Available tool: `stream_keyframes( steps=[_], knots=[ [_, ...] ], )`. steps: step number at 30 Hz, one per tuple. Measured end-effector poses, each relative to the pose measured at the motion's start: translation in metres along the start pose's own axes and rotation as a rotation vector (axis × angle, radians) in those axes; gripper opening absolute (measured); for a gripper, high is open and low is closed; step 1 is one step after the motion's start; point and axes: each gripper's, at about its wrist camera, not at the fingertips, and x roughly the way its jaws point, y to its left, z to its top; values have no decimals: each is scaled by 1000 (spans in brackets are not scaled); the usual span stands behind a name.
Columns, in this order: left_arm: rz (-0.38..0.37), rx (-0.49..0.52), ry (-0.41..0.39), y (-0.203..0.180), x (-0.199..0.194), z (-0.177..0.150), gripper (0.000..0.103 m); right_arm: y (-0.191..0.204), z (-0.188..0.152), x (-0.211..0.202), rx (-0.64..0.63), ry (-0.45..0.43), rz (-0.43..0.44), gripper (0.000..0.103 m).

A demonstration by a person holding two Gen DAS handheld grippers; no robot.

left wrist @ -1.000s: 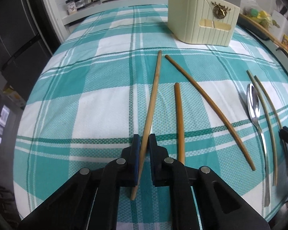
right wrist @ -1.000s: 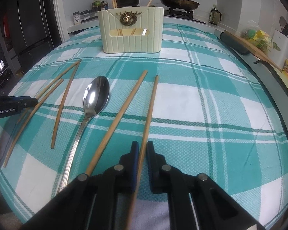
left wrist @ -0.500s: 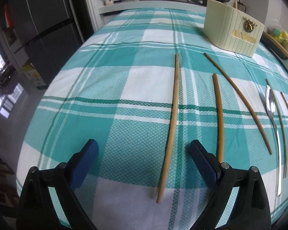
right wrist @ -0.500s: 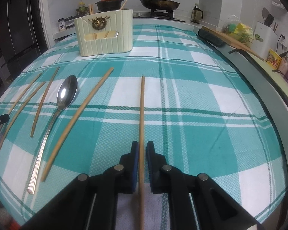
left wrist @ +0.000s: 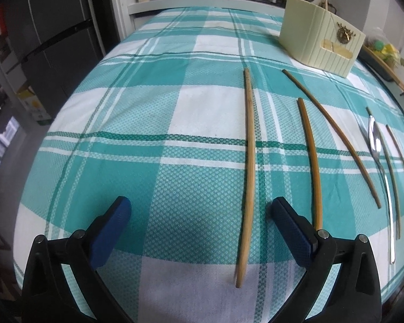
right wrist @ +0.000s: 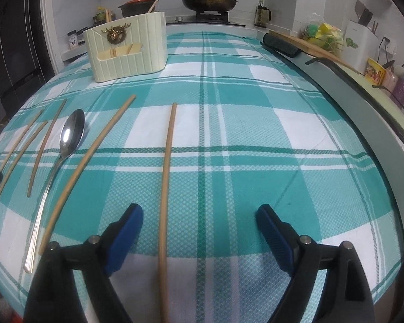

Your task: Organize utensils

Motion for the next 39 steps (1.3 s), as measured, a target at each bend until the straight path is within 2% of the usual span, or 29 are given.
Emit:
stream_keyframes(
  steps=[3, 6, 10, 17, 23, 32, 39],
  knots=[
    [-1, 6, 2, 0, 0, 1, 103, -1, -2, 0, 36, -1, -16, 94],
    [0, 4, -15, 1, 1, 2, 103, -1, 2, 2, 52, 45, -36, 94],
    [-3, 12, -20, -1, 5, 8, 103, -5, 1, 4, 7, 49, 36, 103],
    [-13, 18, 11, -2, 15, 25, 103, -1, 7, 8, -18, 95, 28, 103],
    [-60, 90, 64, -8, 31, 50, 103, 2, 21, 19, -35, 85, 36, 103],
    [-83, 132, 33, -15, 58, 91, 103, 13, 59, 49, -109, 98, 92, 103],
    [-91, 144, 36, -17, 65, 100, 103, 22, 81, 66, -168, 106, 131, 103]
  ],
)
